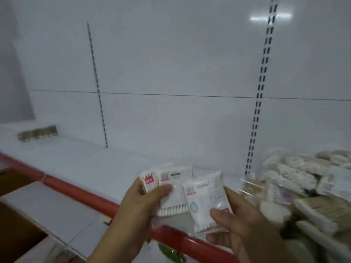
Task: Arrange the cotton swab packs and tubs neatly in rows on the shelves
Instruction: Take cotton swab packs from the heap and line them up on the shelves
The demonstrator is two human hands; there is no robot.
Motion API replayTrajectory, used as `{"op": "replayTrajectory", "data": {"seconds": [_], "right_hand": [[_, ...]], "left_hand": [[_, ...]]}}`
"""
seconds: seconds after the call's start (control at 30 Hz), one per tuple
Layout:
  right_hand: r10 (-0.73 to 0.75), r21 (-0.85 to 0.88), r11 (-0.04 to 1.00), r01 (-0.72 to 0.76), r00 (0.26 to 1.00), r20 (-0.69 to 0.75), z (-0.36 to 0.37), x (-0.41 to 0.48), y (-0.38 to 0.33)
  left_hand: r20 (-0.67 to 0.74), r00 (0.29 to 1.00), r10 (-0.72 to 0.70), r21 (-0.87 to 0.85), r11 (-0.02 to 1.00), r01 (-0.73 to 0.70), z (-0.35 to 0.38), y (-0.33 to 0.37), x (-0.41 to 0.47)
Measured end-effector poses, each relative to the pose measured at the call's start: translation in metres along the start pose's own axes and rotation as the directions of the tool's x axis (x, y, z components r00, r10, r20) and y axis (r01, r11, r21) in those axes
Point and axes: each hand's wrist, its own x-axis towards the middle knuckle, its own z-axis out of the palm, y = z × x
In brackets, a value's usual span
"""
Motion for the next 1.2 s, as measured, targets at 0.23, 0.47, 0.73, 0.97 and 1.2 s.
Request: {"op": "replayTrajectory", "data": {"seconds": [0.23, 0.47, 0.73, 0.97, 1.2], "right_hand": [[0.068, -0.049, 0.996, -0.068, 0.998, 0.007, 0.167, 0.076, 0.109], [0.173, -0.002, 0.984, -0.176, 0.963, 0.206, 0.295, 0.136, 0.168], [0.126, -0.256, 0.964, -0.069, 0.969, 0.214, 0.39, 0.26, 0.204], [0.243, -0.15, 0.969, -0.195, 0.86, 0.45, 0.499, 0.38, 0.228], [0.142, -0.165, 0.983, -0.082, 0.909, 0.392, 0.62, 0.471, 0.276]], "left_hand": [[-0.228, 0.972, -0.062, -0.002, 0.998, 0.063, -0.209, 0.025, -0.026], [-0.349, 0.927, -0.138, 0.021, 0.988, 0.155, -0.336, 0.048, -0.019], [-0.434, 0.894, -0.112, 0.033, 0.99, 0.14, -0.456, 0.076, 0.05], [-0.512, 0.858, -0.037, 0.029, 0.998, 0.061, -0.58, 0.134, 0.127], [-0.561, 0.826, -0.046, -0.057, 0.998, 0.017, -0.724, 0.159, 0.176]]}}
